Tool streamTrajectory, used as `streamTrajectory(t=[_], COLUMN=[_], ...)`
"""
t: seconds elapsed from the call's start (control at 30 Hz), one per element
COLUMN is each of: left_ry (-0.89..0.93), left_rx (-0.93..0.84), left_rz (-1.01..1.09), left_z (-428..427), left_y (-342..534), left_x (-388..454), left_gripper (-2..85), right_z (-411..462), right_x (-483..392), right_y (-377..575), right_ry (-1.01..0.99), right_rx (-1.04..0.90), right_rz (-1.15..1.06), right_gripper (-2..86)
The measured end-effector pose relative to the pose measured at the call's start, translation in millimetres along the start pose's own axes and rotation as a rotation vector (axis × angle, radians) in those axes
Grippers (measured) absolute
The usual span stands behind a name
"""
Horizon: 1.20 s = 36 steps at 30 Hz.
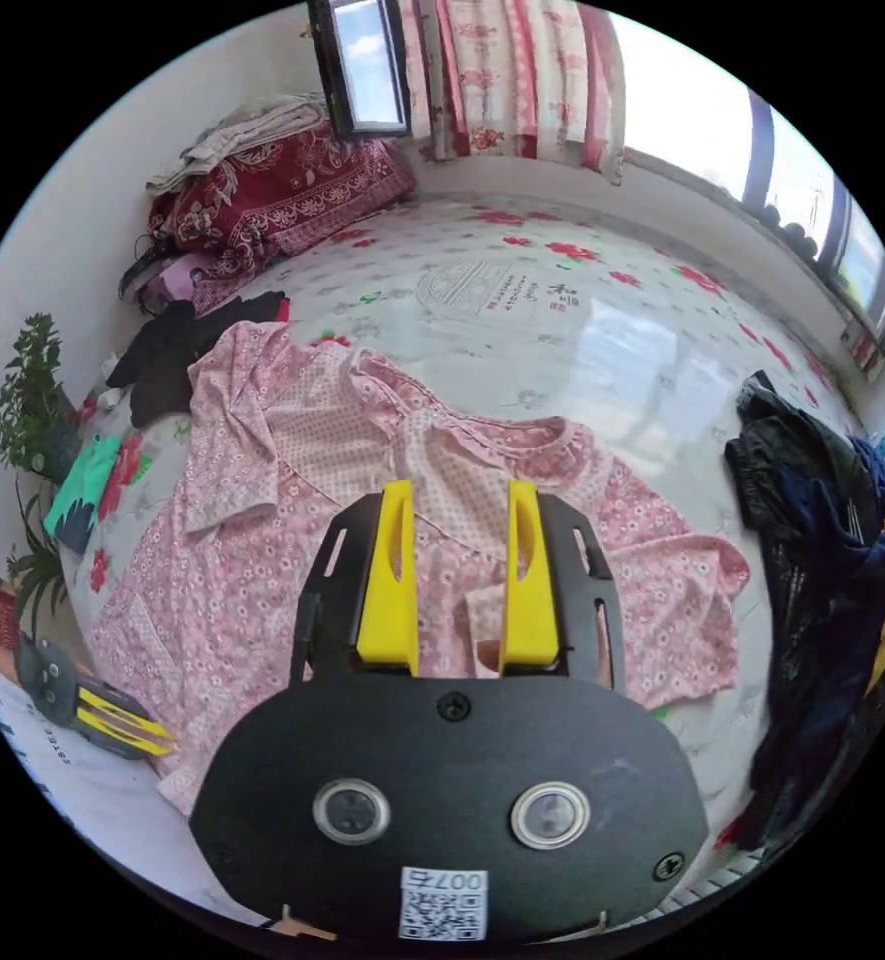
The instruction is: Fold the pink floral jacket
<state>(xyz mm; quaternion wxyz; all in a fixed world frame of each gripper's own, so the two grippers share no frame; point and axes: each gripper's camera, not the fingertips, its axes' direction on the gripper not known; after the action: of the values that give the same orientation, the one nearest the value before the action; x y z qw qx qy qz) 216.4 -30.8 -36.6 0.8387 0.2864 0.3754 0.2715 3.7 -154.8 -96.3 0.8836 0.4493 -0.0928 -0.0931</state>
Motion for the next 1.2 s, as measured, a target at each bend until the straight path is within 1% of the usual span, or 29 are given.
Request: streamTrajectory(t=[0.07, 0.17, 0.2, 0.23, 0.3, 0.37, 0.4, 0.47, 0.5, 0.53, 0.57, 0.6, 0.63, 0.67, 0.7, 0.73, 0.8, 0.83, 0.87, 0.9, 0.93, 1.0, 1.03, 1.07, 1.1, 1.13, 1.17, 1.2], left_ry=[-0.022, -0.128, -0.185, -0.209, -0.317, -0.370, -0.380, -0.371, -0.374, -0.386, -0.409, -0.408, -0.406, -0.403, -0.349, -0.312, -0.196, -0.176, -0.165, -0.212, -0.252, -0.459, -0.502, -0.539, -0.527, -0.519, -0.505, -0.503], left_rx=[0.046, 0.135, 0.181, 0.201, 0.312, 0.379, 0.398, 0.383, 0.330, 0.298, 0.235, 0.237, 0.263, 0.251, 0.268, 0.289, 0.415, 0.452, 0.529, 0.597, 0.629, 0.799, 0.840, 0.901, 0.915, 0.916, 0.920, 0.927], left_rz=[-0.038, -0.128, -0.171, -0.192, -0.256, -0.265, -0.262, -0.244, -0.245, -0.251, -0.252, -0.216, -0.201, -0.233, -0.248, -0.248, -0.288, -0.305, -0.344, -0.403, -0.448, -0.720, -0.797, -0.931, -1.043, -1.086, -1.112, -1.086], left_z=[-18, -58, -76, -86, -127, -150, -159, -159, -151, -146, -135, -135, -140, -151, -168, -179, -239, -258, -301, -349, -376, -484, -507, -543, -563, -568, -570, -561], left_y=[8, 17, 15, 13, -4, -25, -42, -70, -88, -96, -109, -113, -112, -113, -111, -107, -83, -75, -58, -39, -28, 29, 47, 80, 109, 121, 140, 155], left_x=[-15, -54, -75, -86, -126, -151, -166, -188, -204, -212, -228, -238, -241, -253, -265, -270, -299, -307, -326, -346, -357, -402, -412, -430, -444, -447, -445, -434], left_gripper=[5.1, 7.7, 9.0, 9.6, 11.3, 11.8, 12.0, 13.1, 13.6, 13.8, 13.2, 10.6, 8.4, 4.4, 1.0, 0.6, -0.3, -0.5, -0.6, -0.6, -0.6, -0.2, 0.1, 0.7, 2.9, 3.9, 5.9, 7.0], right_z=[-1, 22, 25, 18, 0, -48, -62, -118, -131, -156, -175, -182, -194, -204, -206, -207, -199, -188, -176, -170, -159, -145, -138, -133, -131, -129, -130, -131], right_x=[9, 15, 16, 20, 33, 65, 76, 129, 145, 180, 212, 225, 241, 242, 239, 228, 201, 178, 153, 140, 113, 77, 59, 44, 39, 31, 24, 22], right_y=[39, 70, 73, 75, 69, 65, 66, 78, 85, 102, 124, 136, 155, 170, 177, 187, 198, 201, 203, 203, 203, 203, 204, 207, 208, 213, 220, 225], right_ry=[0.101, 0.100, 0.099, 0.065, 0.087, 0.124, 0.165, 0.420, 0.497, 0.631, 0.716, 0.735, 0.710, 0.634, 0.594, 0.528, 0.437, 0.375, 0.333, 0.313, 0.263, 0.191, 0.151, 0.095, 0.071, 0.034, -0.001, -0.015], right_rx=[-0.120, -0.293, -0.299, -0.251, -0.197, -0.089, -0.059, -0.007, -0.001, 0.005, -0.015, -0.033, -0.052, -0.018, 0.007, 0.041, 0.062, 0.054, 0.023, 0.009, -0.007, -0.049, -0.078, -0.103, -0.119, -0.145, -0.154, -0.156], right_rz=[-0.042, -0.068, -0.066, -0.047, 0.029, 0.131, 0.165, 0.334, 0.398, 0.553, 0.702, 0.765, 0.848, 0.877, 0.879, 0.871, 0.826, 0.776, 0.729, 0.702, 0.635, 0.548, 0.522, 0.495, 0.487, 0.491, 0.496, 0.503], right_gripper=[9.1, 8.3, 7.8, 6.3, 3.6, 2.1, 1.8, 1.5, 1.5, 1.8, 2.2, 2.5, 3.2, 3.9, 4.3, 4.7, 4.9, 4.9, 4.9, 4.9, 5.0, 5.2, 5.3, 5.6, 5.7, 6.0, 6.3, 6.5])
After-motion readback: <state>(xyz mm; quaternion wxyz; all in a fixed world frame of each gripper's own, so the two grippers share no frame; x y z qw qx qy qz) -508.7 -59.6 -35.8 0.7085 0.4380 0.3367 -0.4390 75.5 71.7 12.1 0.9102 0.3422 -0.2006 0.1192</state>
